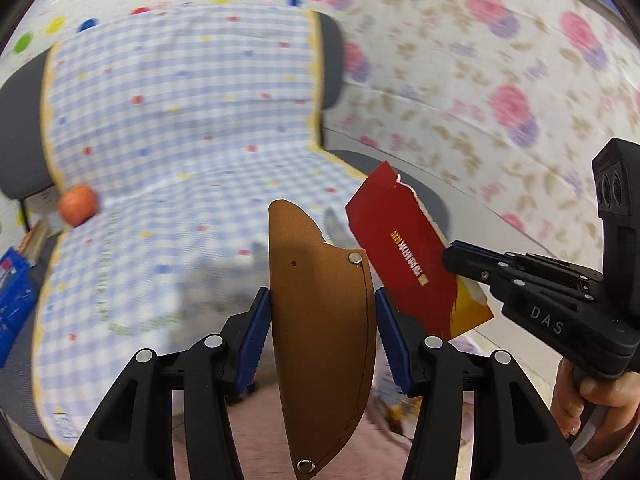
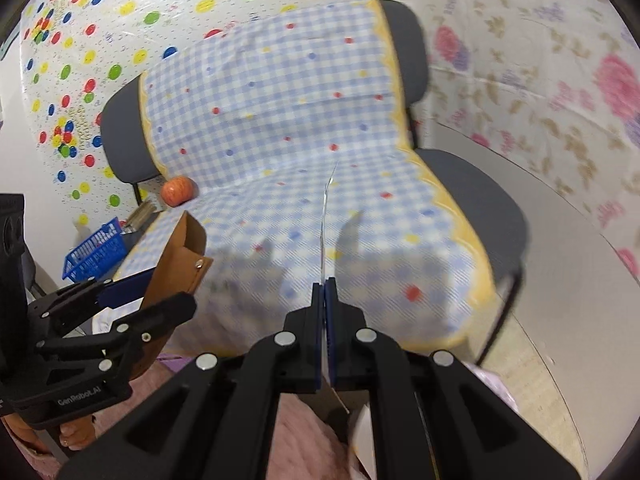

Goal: Collect trash

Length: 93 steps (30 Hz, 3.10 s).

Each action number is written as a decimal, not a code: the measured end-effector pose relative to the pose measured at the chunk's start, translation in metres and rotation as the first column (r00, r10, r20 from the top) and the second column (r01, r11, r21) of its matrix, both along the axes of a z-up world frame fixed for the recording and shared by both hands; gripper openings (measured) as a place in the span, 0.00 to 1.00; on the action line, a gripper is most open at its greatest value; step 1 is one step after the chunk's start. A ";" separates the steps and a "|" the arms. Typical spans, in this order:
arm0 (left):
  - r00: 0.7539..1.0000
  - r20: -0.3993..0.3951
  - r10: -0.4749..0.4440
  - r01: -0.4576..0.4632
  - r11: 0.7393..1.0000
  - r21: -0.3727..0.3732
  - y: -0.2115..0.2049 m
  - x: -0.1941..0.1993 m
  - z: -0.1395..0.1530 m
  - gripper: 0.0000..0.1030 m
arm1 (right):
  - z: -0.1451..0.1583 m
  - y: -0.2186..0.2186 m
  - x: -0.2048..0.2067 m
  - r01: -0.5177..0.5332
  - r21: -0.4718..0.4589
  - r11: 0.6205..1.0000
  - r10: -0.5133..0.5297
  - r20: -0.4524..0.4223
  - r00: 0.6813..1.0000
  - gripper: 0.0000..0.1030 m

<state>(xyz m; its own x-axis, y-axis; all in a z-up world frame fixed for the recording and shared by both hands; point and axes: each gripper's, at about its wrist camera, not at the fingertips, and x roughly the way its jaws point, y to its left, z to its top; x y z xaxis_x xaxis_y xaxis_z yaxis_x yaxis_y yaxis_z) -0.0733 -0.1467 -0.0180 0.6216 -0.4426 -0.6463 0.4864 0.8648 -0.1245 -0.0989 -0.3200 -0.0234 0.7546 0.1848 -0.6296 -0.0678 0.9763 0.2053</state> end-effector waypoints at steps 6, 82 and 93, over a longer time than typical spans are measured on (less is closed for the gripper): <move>0.993 -0.015 -0.117 0.117 0.993 0.003 -0.045 -0.029 -0.020 0.51 | -0.020 -0.034 -0.044 0.092 -0.025 0.995 -0.093 -0.037 0.995 0.02; 0.865 0.038 0.500 -0.499 0.851 0.167 0.147 -0.037 0.050 0.92 | 0.069 0.082 -0.013 -0.121 -0.120 0.985 0.124 0.022 0.992 0.94; 0.869 0.031 0.494 -0.492 0.857 0.152 0.148 -0.035 0.051 0.92 | 0.070 0.083 -0.011 -0.103 -0.127 0.987 0.106 0.020 0.994 0.94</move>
